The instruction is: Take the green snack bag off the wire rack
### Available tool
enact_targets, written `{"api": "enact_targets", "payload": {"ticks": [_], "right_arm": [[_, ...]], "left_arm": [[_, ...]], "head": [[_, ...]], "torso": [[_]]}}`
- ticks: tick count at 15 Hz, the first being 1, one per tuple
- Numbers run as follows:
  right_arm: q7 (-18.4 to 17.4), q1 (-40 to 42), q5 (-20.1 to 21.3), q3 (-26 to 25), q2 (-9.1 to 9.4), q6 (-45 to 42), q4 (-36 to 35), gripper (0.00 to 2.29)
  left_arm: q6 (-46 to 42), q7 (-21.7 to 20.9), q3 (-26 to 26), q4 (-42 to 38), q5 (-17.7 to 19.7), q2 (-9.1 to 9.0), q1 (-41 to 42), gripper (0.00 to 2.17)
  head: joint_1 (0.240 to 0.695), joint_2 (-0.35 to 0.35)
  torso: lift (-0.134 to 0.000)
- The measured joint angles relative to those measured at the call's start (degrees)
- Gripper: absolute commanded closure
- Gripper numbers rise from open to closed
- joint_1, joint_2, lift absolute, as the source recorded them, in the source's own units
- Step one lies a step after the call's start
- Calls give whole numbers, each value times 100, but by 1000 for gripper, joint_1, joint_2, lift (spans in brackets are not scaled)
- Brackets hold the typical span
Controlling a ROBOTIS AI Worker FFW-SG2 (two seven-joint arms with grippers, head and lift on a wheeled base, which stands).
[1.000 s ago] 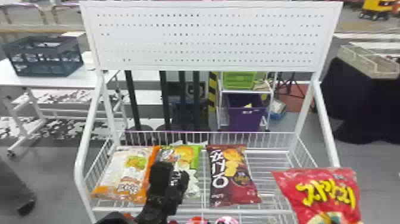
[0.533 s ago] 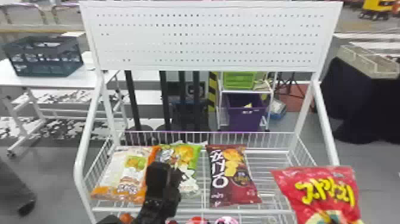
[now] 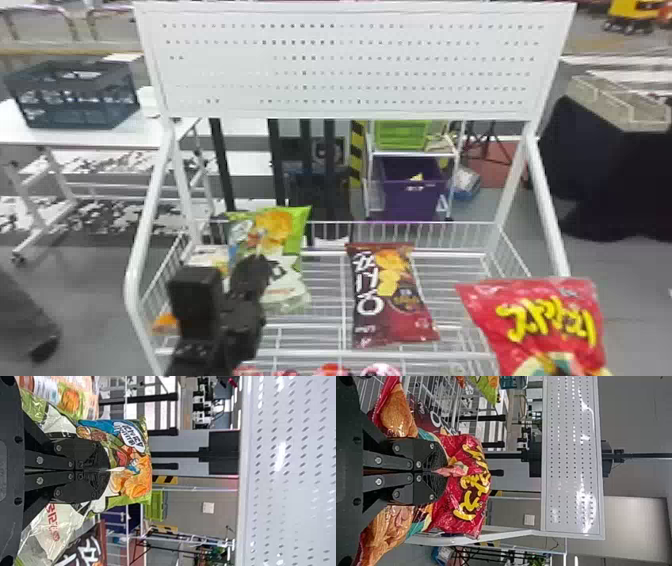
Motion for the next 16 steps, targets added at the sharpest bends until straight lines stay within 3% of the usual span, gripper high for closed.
{"api": "enact_targets", "payload": {"ticks": [4, 8, 12, 16], "right_arm": [[1, -40, -26, 20, -6, 9, 33, 2175], [1, -77, -27, 46, -6, 18, 69, 2175], [2, -99, -24, 56, -4, 17, 117, 2175], [1, -101, -20, 69, -6, 17, 104, 2175]], "left_arm": [[-435, -242, 977, -1019, -59, 189, 1438, 1740], [-1092, -398, 1425, -1619, -353, 248, 2590, 1737], [-1670, -508, 1785, -1894, -505, 226, 3387, 1737], [-2017, -581, 1988, -1905, -530, 128, 3645, 1737]], "head": [[499, 0], [499, 0], [499, 0], [499, 0]], "torso": [[0], [0], [0], [0]]}}
